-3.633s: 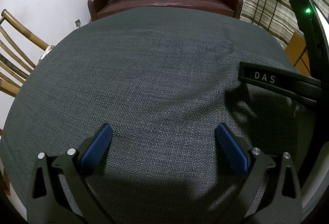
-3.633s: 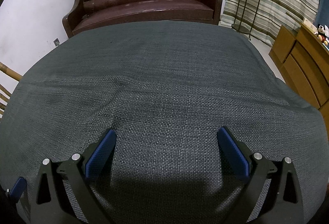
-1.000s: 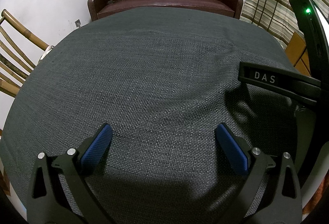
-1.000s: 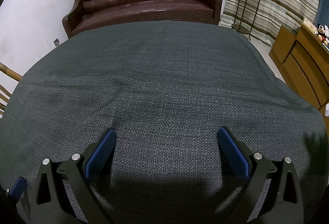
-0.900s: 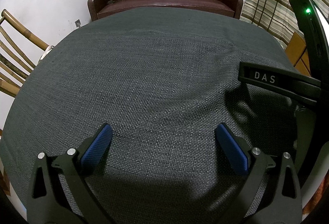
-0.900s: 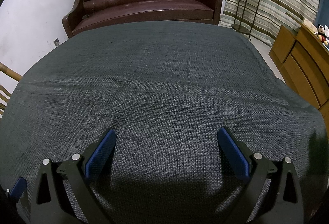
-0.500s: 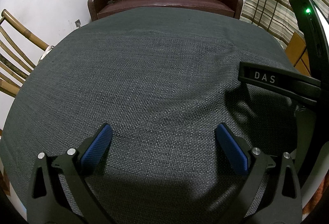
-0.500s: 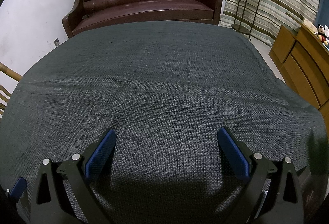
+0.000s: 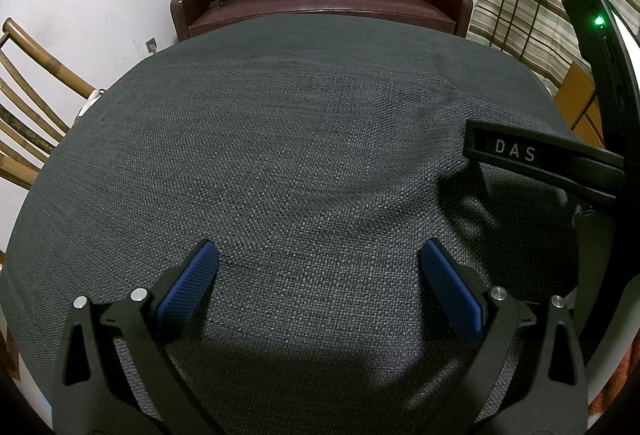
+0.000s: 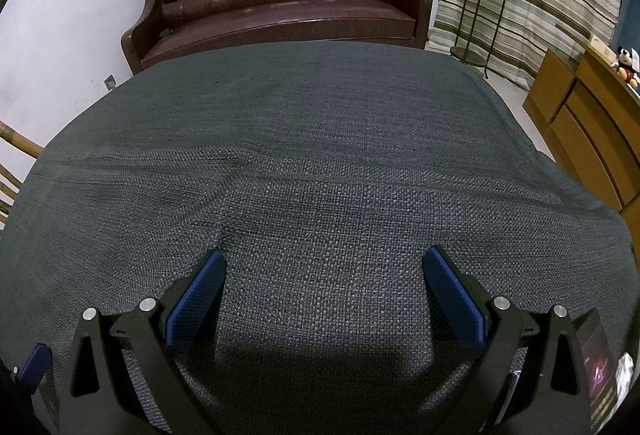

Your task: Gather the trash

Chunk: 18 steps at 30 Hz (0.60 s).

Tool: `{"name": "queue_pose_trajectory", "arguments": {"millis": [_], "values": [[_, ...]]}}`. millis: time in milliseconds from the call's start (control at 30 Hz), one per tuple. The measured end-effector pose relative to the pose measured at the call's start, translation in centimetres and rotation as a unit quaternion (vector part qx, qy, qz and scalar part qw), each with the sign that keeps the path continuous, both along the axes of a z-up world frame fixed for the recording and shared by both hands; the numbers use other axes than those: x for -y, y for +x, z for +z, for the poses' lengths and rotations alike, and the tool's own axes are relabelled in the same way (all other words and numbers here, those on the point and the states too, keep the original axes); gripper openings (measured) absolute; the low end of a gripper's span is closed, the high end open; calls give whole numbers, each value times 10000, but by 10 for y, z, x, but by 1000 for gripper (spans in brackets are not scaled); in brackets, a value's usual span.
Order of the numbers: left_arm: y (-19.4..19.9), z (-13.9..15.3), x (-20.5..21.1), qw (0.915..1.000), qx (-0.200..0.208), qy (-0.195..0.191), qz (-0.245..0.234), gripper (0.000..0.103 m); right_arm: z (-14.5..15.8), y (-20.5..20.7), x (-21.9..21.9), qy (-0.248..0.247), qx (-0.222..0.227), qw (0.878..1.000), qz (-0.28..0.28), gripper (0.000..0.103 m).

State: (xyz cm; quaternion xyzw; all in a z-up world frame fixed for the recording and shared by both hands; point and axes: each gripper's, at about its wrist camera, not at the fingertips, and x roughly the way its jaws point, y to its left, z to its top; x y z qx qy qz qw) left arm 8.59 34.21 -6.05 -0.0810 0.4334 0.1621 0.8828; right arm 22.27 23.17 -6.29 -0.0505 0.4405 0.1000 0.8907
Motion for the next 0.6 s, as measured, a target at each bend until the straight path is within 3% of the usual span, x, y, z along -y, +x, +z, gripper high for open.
{"name": "queue_pose_trajectory", "arguments": {"millis": [600], "values": [[0, 0, 0, 10000, 2, 1, 2, 99, 0, 1, -1, 1, -1, 10000, 3, 97]]}}
